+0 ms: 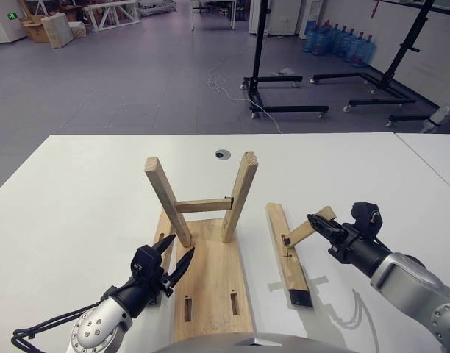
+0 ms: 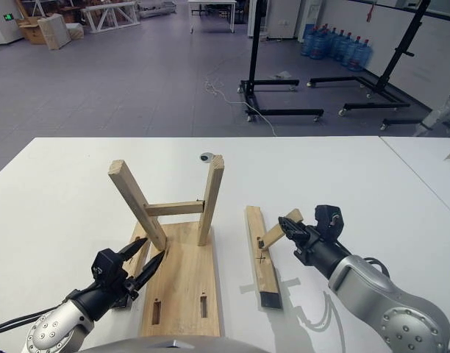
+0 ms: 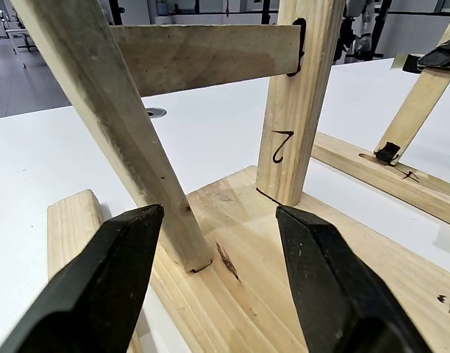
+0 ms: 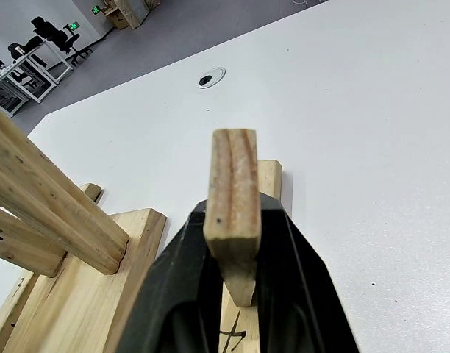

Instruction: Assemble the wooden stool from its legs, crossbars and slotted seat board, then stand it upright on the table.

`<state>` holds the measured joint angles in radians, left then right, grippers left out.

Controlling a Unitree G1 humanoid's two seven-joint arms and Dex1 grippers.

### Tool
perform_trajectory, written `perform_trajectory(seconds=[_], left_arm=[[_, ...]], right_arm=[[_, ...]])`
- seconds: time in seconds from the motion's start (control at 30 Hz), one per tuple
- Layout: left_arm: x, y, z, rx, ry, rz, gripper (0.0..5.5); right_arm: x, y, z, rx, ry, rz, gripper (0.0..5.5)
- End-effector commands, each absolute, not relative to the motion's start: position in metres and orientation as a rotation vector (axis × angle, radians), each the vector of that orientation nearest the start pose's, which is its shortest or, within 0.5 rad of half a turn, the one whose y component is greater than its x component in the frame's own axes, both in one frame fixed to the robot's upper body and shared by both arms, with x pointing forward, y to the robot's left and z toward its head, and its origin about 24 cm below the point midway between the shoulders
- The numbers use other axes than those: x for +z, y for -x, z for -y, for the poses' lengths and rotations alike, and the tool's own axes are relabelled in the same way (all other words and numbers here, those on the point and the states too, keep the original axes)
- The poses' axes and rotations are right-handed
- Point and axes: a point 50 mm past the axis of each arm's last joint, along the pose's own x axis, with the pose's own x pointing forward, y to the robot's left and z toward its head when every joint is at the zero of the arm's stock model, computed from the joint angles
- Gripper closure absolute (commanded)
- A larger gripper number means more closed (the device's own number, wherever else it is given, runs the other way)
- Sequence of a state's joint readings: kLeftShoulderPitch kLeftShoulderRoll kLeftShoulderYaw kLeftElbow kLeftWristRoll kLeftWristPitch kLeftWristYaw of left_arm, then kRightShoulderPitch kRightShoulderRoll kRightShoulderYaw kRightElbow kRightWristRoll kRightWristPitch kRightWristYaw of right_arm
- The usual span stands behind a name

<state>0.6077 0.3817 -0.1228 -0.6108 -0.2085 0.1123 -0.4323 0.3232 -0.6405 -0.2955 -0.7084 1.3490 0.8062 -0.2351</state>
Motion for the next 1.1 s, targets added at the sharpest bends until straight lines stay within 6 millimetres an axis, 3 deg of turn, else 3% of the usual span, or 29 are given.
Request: perform_trajectory(seconds=[0.03,0.17,0.43,0.73,1.1], left_arm=[[0.054,-0.128,-0.155,-0.599,-0.073,-0.201,2.69],[0.052,-0.130,-0.155,-0.604,-0.083,-0.204,2.69],[0.050,-0.131,-0.156,-0.613,-0.102,-0.203,2.69],[0.048,-0.129,-0.158,-0.605,-0.111,-0.212,2.69],[0.047,-0.129,-0.156,-0.611,-0.122,-0.214,2.69]], right_arm=[[0.116,-0.173,0.205,0.244,-0.374,-0.451,5.12],[0.117,-0.177,0.205,0.230,-0.371,-0.445,5.12],[0.097,-0.172,0.209,0.149,-0.363,-0.593,5.12],[0.121,-0.180,0.204,0.219,-0.411,-0.420,5.12],[0.103,-0.172,0.208,0.190,-0.373,-0.528,5.12]])
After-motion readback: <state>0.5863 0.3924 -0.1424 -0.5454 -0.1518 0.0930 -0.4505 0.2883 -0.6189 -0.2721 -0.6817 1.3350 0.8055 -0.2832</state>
